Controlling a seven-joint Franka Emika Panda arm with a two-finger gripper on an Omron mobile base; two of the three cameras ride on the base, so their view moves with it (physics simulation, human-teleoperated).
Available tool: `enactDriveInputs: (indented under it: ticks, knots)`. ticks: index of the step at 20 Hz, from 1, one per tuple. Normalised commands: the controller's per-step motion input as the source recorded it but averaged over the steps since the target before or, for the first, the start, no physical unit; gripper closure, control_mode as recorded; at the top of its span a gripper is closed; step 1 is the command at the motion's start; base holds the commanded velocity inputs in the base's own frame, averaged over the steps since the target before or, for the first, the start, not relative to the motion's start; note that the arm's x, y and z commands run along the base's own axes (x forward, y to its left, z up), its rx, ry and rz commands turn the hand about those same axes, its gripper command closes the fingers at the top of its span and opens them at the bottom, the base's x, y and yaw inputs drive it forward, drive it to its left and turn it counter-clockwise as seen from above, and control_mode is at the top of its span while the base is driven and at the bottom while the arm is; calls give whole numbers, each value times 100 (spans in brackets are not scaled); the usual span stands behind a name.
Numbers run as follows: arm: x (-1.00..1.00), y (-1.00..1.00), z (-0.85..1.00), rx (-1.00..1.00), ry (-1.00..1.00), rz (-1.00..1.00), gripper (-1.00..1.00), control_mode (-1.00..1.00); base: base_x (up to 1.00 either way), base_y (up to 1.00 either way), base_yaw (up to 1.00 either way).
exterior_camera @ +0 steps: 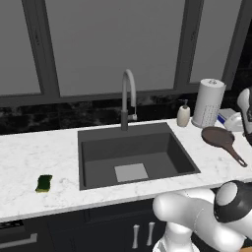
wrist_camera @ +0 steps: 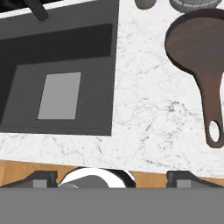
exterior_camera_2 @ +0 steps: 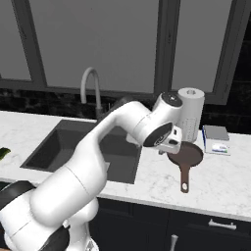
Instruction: Pick the pan and sponge and place them into the sink. Then turn on the water.
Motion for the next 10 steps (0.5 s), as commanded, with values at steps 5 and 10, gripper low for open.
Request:
enactDriveInputs:
  ticks: [5, 10]
  knots:
    - [-2, -75, -56, -1, 11, 0, -100, -100, 0, 0, 0]
    - [0, -62, -54, 0, 7, 0, -100, -100, 0, 0, 0]
